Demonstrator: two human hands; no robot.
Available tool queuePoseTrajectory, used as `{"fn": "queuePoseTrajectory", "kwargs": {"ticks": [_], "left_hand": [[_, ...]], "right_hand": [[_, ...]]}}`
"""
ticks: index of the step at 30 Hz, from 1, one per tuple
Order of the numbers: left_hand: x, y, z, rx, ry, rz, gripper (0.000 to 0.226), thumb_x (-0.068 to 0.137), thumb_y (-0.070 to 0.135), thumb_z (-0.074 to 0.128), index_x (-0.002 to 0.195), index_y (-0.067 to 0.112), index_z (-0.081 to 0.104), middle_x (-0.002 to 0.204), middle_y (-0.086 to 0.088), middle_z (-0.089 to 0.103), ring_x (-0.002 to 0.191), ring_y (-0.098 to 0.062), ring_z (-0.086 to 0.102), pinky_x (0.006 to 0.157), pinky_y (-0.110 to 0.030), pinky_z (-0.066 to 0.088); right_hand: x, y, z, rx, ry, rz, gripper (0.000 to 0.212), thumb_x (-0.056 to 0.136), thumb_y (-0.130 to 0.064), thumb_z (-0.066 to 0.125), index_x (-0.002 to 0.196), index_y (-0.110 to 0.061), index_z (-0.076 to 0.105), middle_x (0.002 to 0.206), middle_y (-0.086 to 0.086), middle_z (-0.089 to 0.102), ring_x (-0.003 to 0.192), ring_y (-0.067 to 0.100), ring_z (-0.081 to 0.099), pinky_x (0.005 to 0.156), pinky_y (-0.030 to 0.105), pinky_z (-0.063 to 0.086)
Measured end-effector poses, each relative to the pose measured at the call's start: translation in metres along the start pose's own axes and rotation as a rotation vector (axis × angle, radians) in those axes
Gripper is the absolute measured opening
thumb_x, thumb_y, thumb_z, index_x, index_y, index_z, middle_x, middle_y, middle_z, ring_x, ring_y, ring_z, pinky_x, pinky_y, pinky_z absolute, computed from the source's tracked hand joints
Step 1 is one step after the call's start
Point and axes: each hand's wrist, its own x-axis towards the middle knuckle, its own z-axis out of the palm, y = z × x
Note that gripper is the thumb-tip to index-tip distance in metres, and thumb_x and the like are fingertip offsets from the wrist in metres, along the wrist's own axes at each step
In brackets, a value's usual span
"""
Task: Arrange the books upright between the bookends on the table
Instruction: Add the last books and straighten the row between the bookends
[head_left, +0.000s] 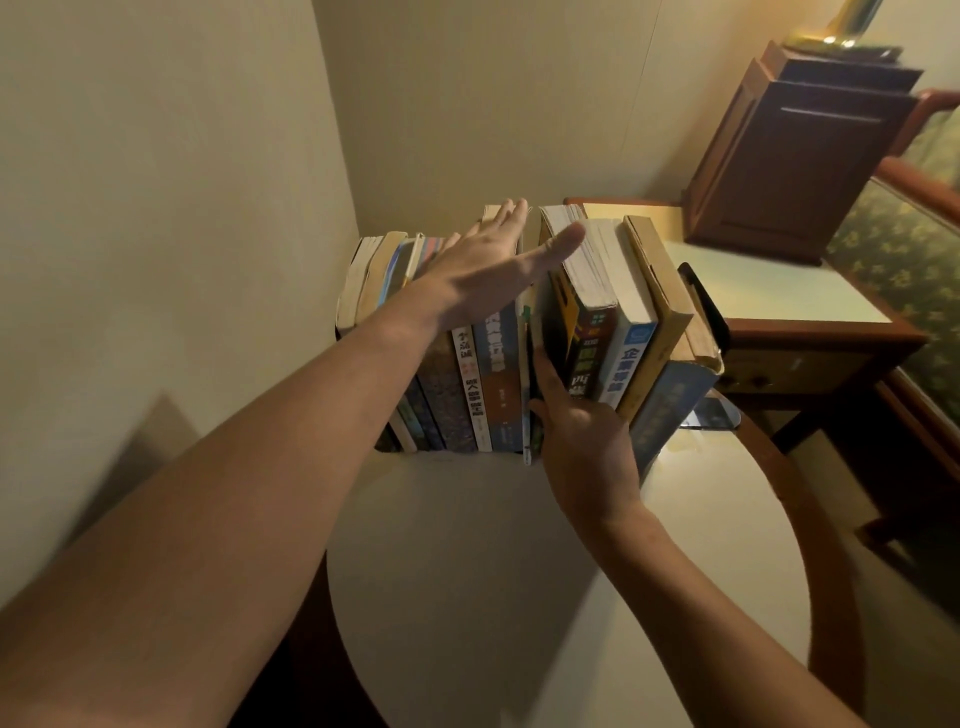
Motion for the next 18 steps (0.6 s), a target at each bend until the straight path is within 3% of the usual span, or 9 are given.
{"fn": "queuePoseTrajectory", "kwargs": {"ticks": [2, 5, 11, 14, 16, 18], "left_hand": [[0.001, 0.000, 0.002, 0.010, 0.002, 0.000, 0.108, 0.079, 0.091, 0.016, 0.161, 0.022, -0.001, 0.168, 0.004, -0.006, 0.155, -0.015, -0.003, 0.126, -0.052, 0.002], [0.001, 0.000, 0.002, 0.022, 0.012, -0.008, 0.111, 0.076, 0.093, 0.015, 0.161, 0.023, 0.001, 0.168, 0.005, -0.003, 0.155, -0.015, -0.001, 0.126, -0.052, 0.003], [-0.003, 0.007, 0.001, 0.034, 0.011, -0.015, 0.104, 0.082, 0.090, 0.019, 0.161, 0.023, 0.003, 0.168, 0.005, -0.001, 0.155, -0.016, 0.001, 0.126, -0.052, 0.002], [-0.002, 0.006, 0.002, 0.050, 0.028, -0.023, 0.112, 0.075, 0.095, 0.016, 0.161, 0.023, 0.004, 0.168, 0.005, 0.001, 0.155, -0.016, 0.002, 0.126, -0.052, 0.004], [-0.001, 0.006, 0.003, 0.058, 0.029, -0.026, 0.117, 0.071, 0.097, 0.014, 0.161, 0.023, 0.005, 0.168, 0.005, 0.002, 0.155, -0.016, 0.003, 0.126, -0.052, 0.005], [-0.001, 0.006, 0.004, 0.057, 0.026, -0.022, 0.116, 0.072, 0.096, 0.015, 0.161, 0.023, 0.005, 0.168, 0.006, 0.002, 0.155, -0.016, 0.003, 0.126, -0.052, 0.006]], "right_hand": [[0.006, -0.002, -0.001, 0.041, -0.029, 0.046, 0.077, 0.088, -0.009, 0.075, 0.152, -0.023, 0.034, 0.102, 0.027, 0.071, 0.076, 0.041, 0.073, 0.049, 0.053, 0.059], [0.004, -0.005, -0.002, 0.023, -0.094, 0.048, 0.074, 0.097, -0.016, 0.064, 0.153, -0.034, 0.019, 0.120, 0.019, 0.068, 0.100, 0.042, 0.070, 0.061, 0.054, 0.062], [0.006, -0.005, -0.001, 0.043, -0.152, 0.101, 0.068, 0.103, -0.015, 0.054, 0.155, -0.041, 0.019, 0.141, 0.020, 0.055, 0.111, 0.040, 0.066, 0.072, 0.052, 0.062], [0.005, -0.003, -0.003, 0.293, -0.121, 0.182, 0.059, 0.102, -0.019, 0.055, 0.152, -0.042, 0.033, 0.155, 0.016, 0.040, 0.137, 0.043, 0.044, 0.088, 0.058, 0.056], [-0.001, -0.002, -0.005, 0.455, -0.042, 0.213, 0.052, 0.099, -0.020, 0.060, 0.147, -0.035, 0.047, 0.158, 0.015, 0.036, 0.142, 0.042, 0.037, 0.093, 0.057, 0.053], [-0.009, -0.004, -0.008, 0.485, 0.022, 0.205, 0.049, 0.096, -0.018, 0.063, 0.143, -0.032, 0.054, 0.155, 0.017, 0.038, 0.138, 0.043, 0.042, 0.092, 0.051, 0.053]]}}
